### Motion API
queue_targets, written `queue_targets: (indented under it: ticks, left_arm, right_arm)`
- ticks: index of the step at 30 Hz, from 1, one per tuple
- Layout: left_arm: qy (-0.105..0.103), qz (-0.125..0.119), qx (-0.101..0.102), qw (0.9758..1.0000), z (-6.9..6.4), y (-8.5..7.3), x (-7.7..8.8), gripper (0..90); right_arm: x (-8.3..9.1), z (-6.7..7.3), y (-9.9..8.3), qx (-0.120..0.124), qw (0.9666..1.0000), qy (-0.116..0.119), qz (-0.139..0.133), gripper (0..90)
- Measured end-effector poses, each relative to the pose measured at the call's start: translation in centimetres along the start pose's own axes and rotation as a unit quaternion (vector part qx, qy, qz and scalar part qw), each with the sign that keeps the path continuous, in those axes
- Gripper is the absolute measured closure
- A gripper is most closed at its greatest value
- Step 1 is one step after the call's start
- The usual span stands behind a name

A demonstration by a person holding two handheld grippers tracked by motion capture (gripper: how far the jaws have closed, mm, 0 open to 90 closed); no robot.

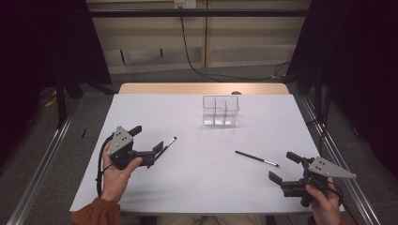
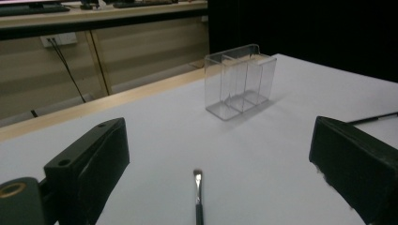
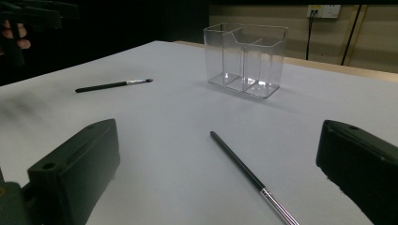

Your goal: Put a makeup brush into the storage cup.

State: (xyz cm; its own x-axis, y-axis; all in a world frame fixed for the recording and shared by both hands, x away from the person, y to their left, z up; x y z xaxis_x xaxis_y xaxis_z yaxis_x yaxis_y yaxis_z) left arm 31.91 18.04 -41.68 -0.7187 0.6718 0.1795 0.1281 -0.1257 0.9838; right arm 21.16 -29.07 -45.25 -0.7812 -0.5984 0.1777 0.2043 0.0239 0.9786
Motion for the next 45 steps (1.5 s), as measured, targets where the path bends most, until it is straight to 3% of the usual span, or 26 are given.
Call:
queue_targets:
  ticks: [2,9,12,17,23,28,30,34,37,41,43,45]
  left_arm:
    - [-0.002,0.004,0.001,1.0000,0.0,0.1,-0.4,5.2]
    - [-0.010,0.009,-0.024,0.9996,0.1,1.1,-1.4,5.9]
    - [-0.012,0.012,-0.008,0.9998,0.5,0.9,-1.7,5.9]
    - [-0.005,0.028,-0.015,0.9995,0.8,0.6,-2.0,5.7]
    - [-0.001,0.076,-0.040,0.9963,1.0,0.5,-2.6,5.5]
    - [-0.001,0.103,-0.047,0.9936,1.1,0.5,-3.0,5.4]
    - [-0.010,0.111,-0.038,0.9931,1.1,0.3,-3.3,5.5]
    - [-0.019,0.142,-0.050,0.9884,0.7,-0.2,-3.8,5.5]
    - [-0.025,0.179,-0.057,0.9818,0.9,-0.4,-4.0,5.7]
    - [-0.044,0.205,-0.060,0.9759,0.9,-0.3,-4.3,5.6]
    - [-0.044,0.209,-0.060,0.9750,1.0,-0.3,-4.4,5.4]
    - [-0.054,0.232,-0.054,0.9696,1.1,-0.3,-4.5,5.3]
  right_arm:
    - [0.0,0.0,0.0,-0.003,1.0000,0.000,0.000,0.0]
    - [0.1,0.0,0.0,-0.001,1.0000,0.001,0.000,0.0]
    - [0.1,0.0,0.0,-0.002,1.0000,0.001,0.000,0.0]
    - [0.1,0.0,-0.1,-0.003,1.0000,0.000,0.001,0.0]
    - [0.1,-0.1,-0.1,-0.002,1.0000,-0.004,0.002,0.0]
    - [0.1,0.0,-0.1,0.000,1.0000,-0.002,0.003,0.0]
    - [0.1,0.0,-0.1,-0.002,1.0000,-0.002,0.005,0.0]
    - [0.2,-0.1,-0.1,-0.001,1.0000,-0.001,0.005,0.0]
    - [0.1,0.0,-0.1,0.001,1.0000,0.000,0.004,0.0]
    - [0.2,-0.1,-0.1,0.002,1.0000,-0.001,0.006,0.0]
    - [0.2,-0.1,-0.1,0.001,1.0000,-0.001,0.006,0.0]
    - [0.2,-0.1,-0.1,0.000,1.0000,-0.002,0.005,0.0]
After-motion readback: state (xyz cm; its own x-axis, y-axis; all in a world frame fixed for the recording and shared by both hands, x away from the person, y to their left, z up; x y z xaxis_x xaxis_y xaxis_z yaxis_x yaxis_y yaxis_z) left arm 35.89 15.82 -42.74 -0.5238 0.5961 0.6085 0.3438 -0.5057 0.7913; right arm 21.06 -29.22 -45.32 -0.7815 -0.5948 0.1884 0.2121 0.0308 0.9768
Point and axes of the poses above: each handheld gripper's, and its own axes: x roughly backward along the jaws, y roughly out of its top, z roughly to its left, the point moved 3 cm from there along -x, roughly forward along the jaws, and after that the axes turned 5 degrees about -z, right-handed, at the moved point
